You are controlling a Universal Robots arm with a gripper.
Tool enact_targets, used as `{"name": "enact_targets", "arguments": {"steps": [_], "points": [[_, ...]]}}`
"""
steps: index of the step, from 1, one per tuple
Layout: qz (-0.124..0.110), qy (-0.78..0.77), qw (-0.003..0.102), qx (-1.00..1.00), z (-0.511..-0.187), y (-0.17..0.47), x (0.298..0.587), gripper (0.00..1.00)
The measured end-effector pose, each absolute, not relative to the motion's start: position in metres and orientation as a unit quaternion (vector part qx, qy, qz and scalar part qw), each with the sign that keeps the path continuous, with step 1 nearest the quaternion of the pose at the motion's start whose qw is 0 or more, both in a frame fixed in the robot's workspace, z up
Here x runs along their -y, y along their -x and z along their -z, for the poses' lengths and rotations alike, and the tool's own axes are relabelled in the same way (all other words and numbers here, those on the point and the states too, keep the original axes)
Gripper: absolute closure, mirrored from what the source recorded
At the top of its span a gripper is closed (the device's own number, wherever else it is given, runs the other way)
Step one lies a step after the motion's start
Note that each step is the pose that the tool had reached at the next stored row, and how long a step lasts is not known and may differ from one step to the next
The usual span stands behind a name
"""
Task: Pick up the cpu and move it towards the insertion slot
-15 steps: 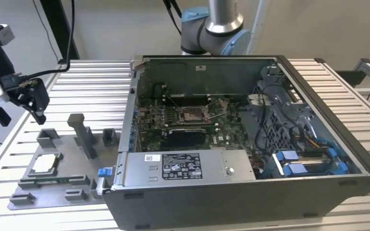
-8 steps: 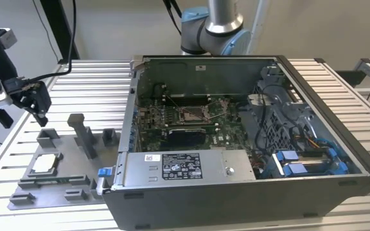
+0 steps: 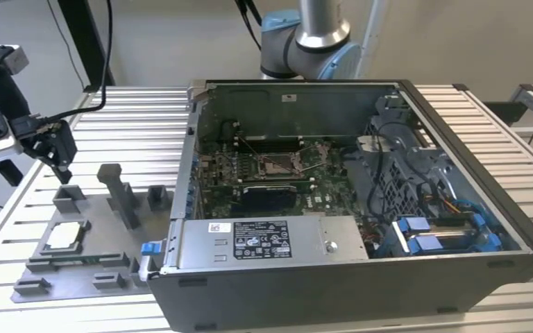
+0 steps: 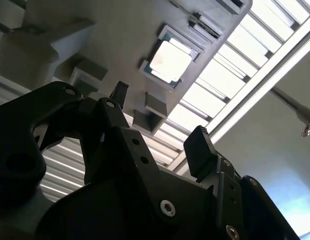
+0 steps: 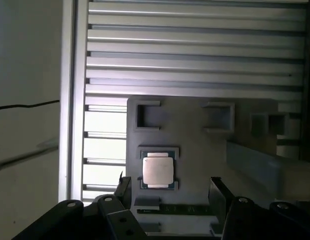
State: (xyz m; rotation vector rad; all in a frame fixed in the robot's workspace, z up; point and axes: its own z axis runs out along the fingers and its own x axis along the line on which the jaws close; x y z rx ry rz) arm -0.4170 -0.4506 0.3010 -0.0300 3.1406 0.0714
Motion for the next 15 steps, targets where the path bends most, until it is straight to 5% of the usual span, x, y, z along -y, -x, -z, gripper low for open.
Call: {"name": "enact_targets", "arguments": {"steps": [15], "points": [[-0.023,0.010,0.000,-1.000,-0.284,0.417,0.448,0.00]]}}
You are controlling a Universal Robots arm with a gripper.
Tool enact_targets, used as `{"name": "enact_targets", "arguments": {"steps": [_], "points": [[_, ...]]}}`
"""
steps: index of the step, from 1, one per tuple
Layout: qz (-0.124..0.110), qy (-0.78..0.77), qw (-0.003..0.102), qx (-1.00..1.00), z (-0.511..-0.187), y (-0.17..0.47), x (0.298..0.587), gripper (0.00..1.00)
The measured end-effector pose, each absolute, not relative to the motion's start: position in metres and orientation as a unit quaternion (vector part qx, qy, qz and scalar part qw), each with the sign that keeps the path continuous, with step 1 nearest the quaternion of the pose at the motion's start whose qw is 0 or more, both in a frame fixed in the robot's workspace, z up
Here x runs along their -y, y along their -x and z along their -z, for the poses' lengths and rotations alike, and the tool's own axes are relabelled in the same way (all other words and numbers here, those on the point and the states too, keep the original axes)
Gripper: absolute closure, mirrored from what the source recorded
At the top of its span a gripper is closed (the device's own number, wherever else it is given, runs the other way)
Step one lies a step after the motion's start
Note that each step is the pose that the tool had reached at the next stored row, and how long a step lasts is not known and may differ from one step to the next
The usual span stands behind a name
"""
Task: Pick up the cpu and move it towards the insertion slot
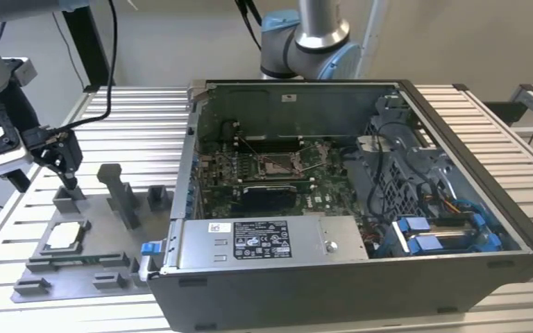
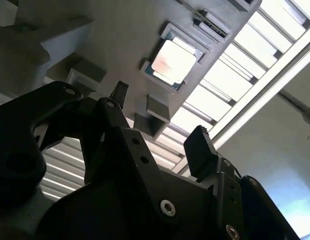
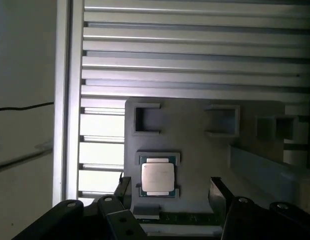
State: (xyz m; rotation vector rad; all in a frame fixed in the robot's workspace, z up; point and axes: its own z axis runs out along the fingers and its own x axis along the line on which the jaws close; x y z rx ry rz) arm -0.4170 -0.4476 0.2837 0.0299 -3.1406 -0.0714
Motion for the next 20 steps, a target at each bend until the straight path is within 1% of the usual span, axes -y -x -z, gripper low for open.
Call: {"name": "enact_targets", "arguments": {"steps": [20], "points": [[0.022,-0.004,0.000,1.000,-0.262,0.417,0.448,0.00]]}}
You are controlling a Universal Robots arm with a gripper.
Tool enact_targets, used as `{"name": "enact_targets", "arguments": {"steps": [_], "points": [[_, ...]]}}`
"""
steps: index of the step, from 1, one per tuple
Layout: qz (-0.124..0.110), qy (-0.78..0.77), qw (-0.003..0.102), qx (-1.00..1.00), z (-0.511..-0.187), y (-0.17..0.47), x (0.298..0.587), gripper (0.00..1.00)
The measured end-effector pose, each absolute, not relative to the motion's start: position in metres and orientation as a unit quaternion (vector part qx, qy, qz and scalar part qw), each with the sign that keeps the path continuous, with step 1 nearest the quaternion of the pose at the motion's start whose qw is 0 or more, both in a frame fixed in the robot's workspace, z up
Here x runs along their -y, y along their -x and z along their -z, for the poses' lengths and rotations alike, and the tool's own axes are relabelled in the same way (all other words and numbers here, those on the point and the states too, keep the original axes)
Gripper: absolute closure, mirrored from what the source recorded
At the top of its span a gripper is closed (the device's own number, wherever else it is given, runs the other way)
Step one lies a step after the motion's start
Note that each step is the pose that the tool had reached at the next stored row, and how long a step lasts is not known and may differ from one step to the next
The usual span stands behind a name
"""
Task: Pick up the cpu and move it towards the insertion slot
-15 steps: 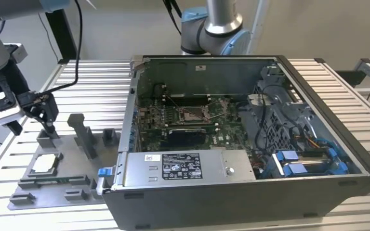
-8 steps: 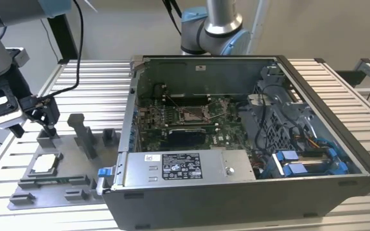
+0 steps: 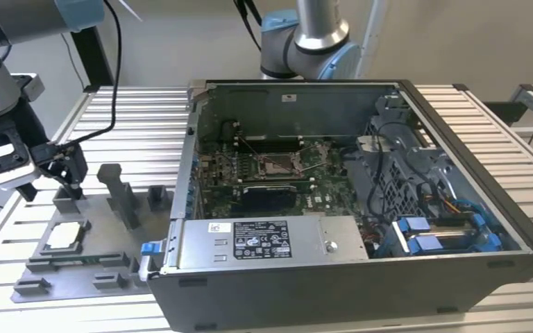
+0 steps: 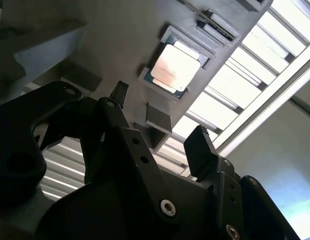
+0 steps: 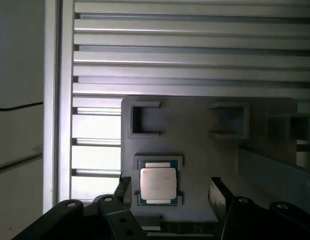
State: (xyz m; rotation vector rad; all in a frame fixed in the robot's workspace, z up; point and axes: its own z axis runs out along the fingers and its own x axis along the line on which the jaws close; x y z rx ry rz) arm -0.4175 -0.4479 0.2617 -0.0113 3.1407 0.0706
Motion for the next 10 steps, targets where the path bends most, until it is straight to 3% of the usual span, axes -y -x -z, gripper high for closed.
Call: {"name": "enact_targets", "arguments": {"steps": [10], "points": [[-0.022,0.004,0.000,-1.000,-0.2613,0.4174,0.4479,0.00]]}}
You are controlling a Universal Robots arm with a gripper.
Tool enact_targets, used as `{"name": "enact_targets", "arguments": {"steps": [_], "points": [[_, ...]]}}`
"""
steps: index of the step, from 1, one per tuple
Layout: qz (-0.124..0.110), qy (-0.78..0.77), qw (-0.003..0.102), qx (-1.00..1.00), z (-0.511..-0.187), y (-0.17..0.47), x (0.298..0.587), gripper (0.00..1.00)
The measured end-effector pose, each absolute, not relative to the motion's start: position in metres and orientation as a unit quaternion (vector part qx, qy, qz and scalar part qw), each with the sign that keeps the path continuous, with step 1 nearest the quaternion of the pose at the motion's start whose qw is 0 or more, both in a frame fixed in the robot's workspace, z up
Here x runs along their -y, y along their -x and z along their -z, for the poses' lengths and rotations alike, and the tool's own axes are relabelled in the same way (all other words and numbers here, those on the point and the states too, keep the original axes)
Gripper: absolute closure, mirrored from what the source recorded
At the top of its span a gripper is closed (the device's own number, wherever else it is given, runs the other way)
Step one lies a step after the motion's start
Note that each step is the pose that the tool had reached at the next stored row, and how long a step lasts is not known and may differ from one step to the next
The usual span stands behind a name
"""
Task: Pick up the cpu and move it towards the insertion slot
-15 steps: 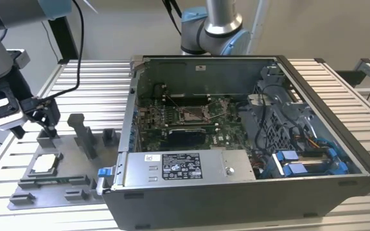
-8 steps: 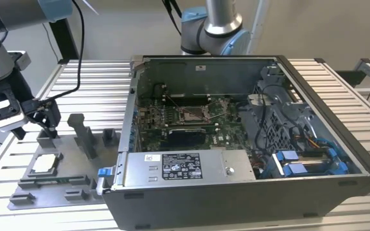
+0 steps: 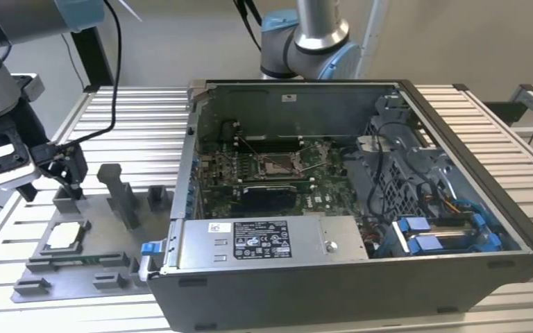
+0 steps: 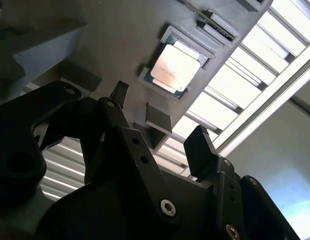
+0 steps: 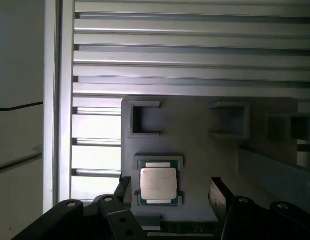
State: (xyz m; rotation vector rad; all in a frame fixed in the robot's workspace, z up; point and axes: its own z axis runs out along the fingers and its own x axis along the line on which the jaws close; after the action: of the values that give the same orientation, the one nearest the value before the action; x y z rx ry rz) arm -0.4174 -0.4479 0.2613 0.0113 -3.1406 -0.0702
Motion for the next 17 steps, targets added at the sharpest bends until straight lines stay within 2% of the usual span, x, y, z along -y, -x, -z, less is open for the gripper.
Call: {"name": "enact_targets", "arguments": {"steps": [17], "points": [[0.022,-0.004,0.000,1.000,-0.240,0.418,0.450,0.00]]}}
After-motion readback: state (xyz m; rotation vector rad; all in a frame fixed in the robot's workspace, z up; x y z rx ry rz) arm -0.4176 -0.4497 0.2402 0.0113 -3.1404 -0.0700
